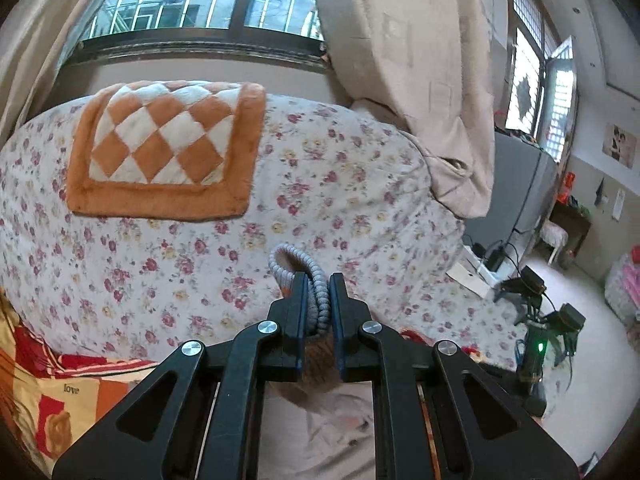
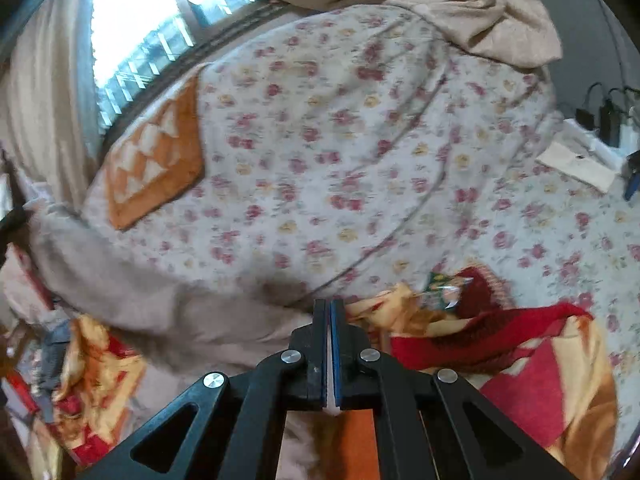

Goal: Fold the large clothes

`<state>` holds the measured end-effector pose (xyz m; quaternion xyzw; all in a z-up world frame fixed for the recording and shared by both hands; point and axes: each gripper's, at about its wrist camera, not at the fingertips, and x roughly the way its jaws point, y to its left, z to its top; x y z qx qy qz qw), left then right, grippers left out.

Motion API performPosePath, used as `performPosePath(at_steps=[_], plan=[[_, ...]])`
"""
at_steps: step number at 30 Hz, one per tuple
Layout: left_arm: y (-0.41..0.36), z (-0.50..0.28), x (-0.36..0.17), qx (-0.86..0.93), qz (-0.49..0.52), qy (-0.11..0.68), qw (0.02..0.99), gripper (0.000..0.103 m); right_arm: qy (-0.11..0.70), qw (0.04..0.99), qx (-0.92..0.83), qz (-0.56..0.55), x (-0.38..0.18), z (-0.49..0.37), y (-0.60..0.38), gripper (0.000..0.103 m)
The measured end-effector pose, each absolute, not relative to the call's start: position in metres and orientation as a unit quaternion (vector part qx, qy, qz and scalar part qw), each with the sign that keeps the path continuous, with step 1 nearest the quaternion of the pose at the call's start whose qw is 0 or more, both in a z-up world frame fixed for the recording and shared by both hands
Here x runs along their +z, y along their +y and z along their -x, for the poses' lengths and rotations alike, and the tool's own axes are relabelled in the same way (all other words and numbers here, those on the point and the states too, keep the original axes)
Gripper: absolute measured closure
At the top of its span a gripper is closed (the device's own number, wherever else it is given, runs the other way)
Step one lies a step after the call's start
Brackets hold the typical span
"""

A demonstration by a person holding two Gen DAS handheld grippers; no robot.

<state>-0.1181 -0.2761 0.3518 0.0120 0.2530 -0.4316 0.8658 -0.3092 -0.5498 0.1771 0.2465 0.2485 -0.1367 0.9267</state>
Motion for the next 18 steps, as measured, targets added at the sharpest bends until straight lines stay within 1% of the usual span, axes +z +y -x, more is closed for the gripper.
performPosePath(at_steps=[2,3,4,6,8,10,12,13,14,15,16,17,18], plan=[[-0.279,0.120,0.354,-0.429,-0.014,0.255,0.867,0.093,0.249,0.933,-0.096,-0.242,0.174,0.312,-0.531,0.100],[-0.280,0.120,0.355,-0.426,-0.013,0.256,0.867,0.093,0.256,0.936,-0.071,-0.230,0.170,0.311,-0.517,0.088],[-0.281,0.119,0.357,-0.422,-0.012,0.258,0.869,0.093,0.274,0.937,-0.052,-0.211,0.161,0.308,-0.500,0.056],[-0.281,0.117,0.359,-0.415,-0.008,0.262,0.871,0.093,0.321,0.932,-0.044,-0.165,0.135,0.295,-0.469,0.018],[-0.282,0.114,0.362,-0.408,-0.004,0.266,0.873,0.093,0.350,0.928,-0.061,-0.112,0.117,0.278,-0.449,0.018],[-0.284,0.111,0.363,-0.400,-0.003,0.269,0.876,0.093,0.361,0.925,-0.098,-0.069,0.100,0.257,-0.437,0.020],[-0.285,0.106,0.363,-0.391,0.001,0.273,0.879,0.093,0.360,0.921,-0.128,-0.079,0.089,0.242,-0.442,0.021],[-0.285,0.103,0.362,-0.386,0.002,0.274,0.881,0.093,0.367,0.914,-0.146,-0.096,0.081,0.229,-0.449,0.026],[-0.285,0.099,0.362,-0.379,0.002,0.273,0.884,0.093,0.372,0.910,-0.151,-0.104,0.076,0.224,-0.453,0.036],[-0.284,0.093,0.360,-0.365,0.002,0.271,0.891,0.093,0.384,0.903,-0.154,-0.114,0.071,0.217,-0.460,0.070],[-0.282,0.086,0.359,-0.357,0.006,0.274,0.893,0.093,0.403,0.893,-0.151,-0.134,0.064,0.211,-0.467,0.089],[-0.278,0.078,0.357,-0.351,0.015,0.282,0.893,0.093,0.401,0.891,-0.149,-0.149,0.065,0.214,-0.472,0.090],[-0.273,0.071,0.354,-0.346,0.023,0.288,0.893,0.093,0.385,0.896,-0.147,-0.164,0.073,0.223,-0.477,0.094]])
